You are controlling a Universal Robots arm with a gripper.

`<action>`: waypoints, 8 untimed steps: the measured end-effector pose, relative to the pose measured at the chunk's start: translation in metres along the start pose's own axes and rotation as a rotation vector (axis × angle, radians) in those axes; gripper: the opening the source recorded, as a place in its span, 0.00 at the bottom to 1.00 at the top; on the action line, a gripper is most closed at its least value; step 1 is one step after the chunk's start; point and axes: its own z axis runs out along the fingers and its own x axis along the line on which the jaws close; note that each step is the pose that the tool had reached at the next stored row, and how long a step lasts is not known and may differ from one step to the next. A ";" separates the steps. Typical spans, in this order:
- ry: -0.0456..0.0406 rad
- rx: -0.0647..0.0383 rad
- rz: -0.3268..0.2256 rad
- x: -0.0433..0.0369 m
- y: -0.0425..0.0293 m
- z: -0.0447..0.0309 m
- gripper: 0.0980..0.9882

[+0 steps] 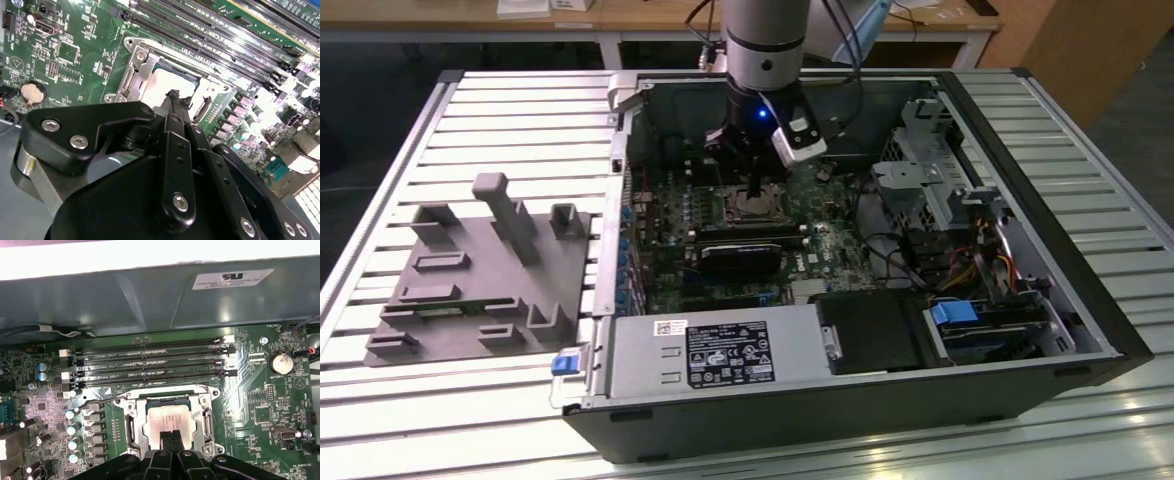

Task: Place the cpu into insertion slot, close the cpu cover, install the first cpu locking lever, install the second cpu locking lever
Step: 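Close the cpu cover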

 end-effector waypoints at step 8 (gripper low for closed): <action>-0.0178 -0.002 0.000 0.0019 -0.0001 -0.0062 0.01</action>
